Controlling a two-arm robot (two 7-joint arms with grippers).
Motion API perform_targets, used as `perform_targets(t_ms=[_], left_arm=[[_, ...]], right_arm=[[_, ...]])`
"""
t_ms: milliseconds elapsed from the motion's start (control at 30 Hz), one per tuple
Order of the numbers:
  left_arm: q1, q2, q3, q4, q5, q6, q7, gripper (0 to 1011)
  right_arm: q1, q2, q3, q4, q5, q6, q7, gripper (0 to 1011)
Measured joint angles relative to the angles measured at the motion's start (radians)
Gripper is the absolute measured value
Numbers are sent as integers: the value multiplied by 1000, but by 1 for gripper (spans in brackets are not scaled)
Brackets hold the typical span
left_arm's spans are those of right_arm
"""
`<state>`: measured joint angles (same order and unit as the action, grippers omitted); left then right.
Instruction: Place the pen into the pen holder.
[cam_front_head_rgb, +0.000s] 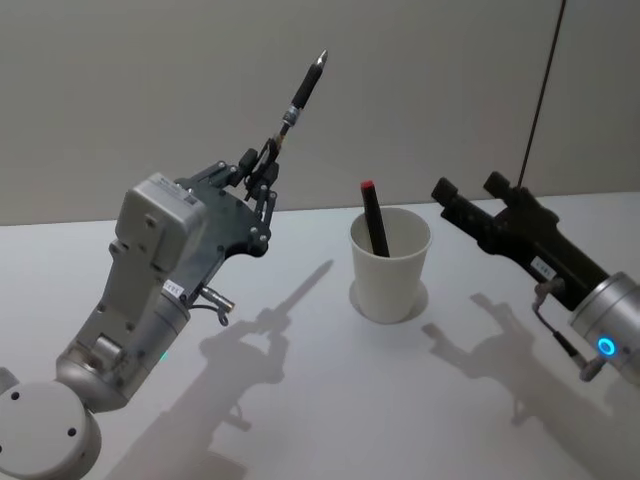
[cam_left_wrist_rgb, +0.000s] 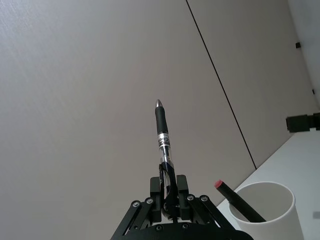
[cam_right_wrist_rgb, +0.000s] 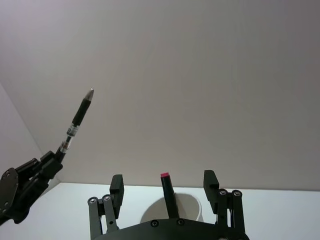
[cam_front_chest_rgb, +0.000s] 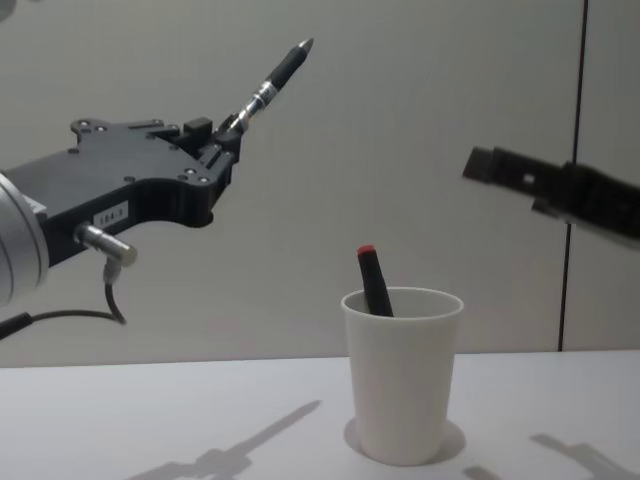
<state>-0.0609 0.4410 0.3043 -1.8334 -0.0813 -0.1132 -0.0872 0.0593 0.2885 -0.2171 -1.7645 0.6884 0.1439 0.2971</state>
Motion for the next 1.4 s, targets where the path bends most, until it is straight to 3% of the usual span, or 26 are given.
perform_targets(t_ms=[567,967,1200,1400], left_arm=[[8,2,-9,-12,0,-4,-8,190],[10,2,-12,-14,-3,-5,-13,190],[10,2,-13,-15,-3,-5,-14,190],[11,2,-13,-15,-4,-5,-14,190]], right_arm=[[14,-60,-47,28,41,-7,35,1002],[23,-76,-60,30,51,-5,43,1002],[36,-81,-64,39,58,22,47,1002],[54,-94,-67,55,103,58,62,1002]])
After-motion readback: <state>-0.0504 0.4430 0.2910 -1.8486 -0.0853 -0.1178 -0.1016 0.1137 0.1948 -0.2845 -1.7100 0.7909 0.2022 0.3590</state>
